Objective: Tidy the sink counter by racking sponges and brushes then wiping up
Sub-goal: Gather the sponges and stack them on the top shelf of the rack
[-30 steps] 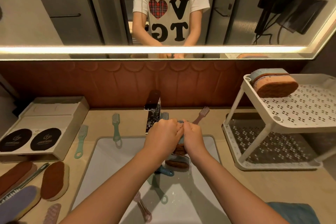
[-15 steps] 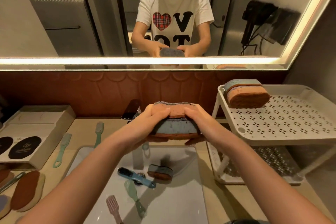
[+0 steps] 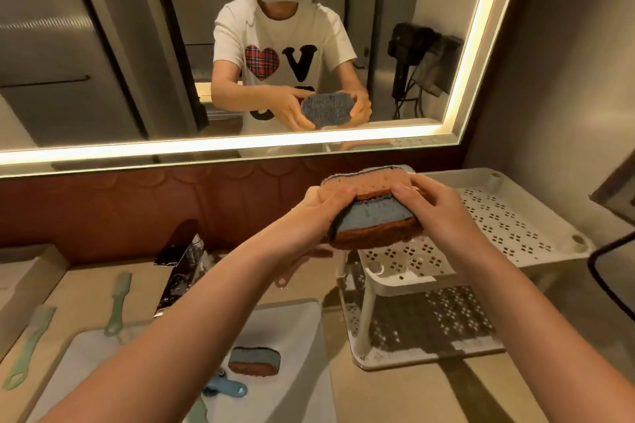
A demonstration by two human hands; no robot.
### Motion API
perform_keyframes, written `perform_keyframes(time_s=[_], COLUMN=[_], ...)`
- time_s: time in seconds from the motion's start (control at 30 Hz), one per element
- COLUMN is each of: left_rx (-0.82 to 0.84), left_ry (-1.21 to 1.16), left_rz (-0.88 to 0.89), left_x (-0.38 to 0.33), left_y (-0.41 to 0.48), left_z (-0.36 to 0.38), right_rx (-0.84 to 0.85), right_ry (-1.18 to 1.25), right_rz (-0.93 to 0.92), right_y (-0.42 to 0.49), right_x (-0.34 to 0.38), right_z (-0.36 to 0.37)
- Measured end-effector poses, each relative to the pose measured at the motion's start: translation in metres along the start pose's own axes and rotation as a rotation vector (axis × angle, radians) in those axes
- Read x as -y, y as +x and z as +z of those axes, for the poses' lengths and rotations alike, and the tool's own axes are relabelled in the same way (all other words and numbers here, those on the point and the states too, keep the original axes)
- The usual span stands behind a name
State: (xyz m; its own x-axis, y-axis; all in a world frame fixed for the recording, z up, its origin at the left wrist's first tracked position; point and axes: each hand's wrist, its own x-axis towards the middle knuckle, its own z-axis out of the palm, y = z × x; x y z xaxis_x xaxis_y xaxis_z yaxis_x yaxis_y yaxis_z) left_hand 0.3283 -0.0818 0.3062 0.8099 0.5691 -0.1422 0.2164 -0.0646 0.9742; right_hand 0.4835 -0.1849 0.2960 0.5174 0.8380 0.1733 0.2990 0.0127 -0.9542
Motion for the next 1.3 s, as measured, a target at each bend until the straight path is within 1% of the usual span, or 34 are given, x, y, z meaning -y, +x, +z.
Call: perform_keyframes(time_s=[0.1,0.13,0.2,0.37,0.5,0.67,0.87,1.1,1.2,1.23,1.3], left_rx=[-0.161,-0.192,-0.201,-0.232,-0.315,-0.354,-0.367,-0.327,-0.293,-0.274,-0.226], left_ry=[0.2,0.276,0.411,0.854,1.047,1.13,1.227,1.212,1.189,1.182,1.153], left_rz=[0.137,0.205,0.29,0.309,0.316,0.32,0.327,0.256,0.234,0.225,0.209], left_x=[0.003,0.005,0.008,0.021,0.026,0.027,0.03,0.034,0.033,0.032,0.029], left_y=[0.018,0.022,0.025,0.035,0.039,0.039,0.046,0.045,0.044,0.044,0.043], left_z=[0.013,0.017,0.027,0.039,0.044,0.048,0.054,0.056,0.055,0.054,0.051], right_rx=[-0.036,-0.043,-0.06,-0.059,-0.069,-0.088,-0.112,-0.118,-0.132,-0.16,-0.272], right_ry=[-0.007,-0.016,-0.032,-0.071,-0.105,-0.194,-0.306,-0.343,-0.443,-0.503,-0.657], right_rz=[0.026,0.041,0.064,0.128,0.183,0.274,0.251,0.228,0.24,0.218,0.111], right_y=[0.001,0.002,0.004,0.006,0.01,0.015,0.021,0.02,0.021,0.021,0.019], right_x=[-0.006,-0.009,-0.015,-0.033,-0.039,-0.046,-0.051,-0.053,-0.054,-0.054,-0.052], right_z=[-0.022,-0.029,-0.041,-0.048,-0.045,-0.043,-0.045,-0.047,-0.046,-0.045,-0.044])
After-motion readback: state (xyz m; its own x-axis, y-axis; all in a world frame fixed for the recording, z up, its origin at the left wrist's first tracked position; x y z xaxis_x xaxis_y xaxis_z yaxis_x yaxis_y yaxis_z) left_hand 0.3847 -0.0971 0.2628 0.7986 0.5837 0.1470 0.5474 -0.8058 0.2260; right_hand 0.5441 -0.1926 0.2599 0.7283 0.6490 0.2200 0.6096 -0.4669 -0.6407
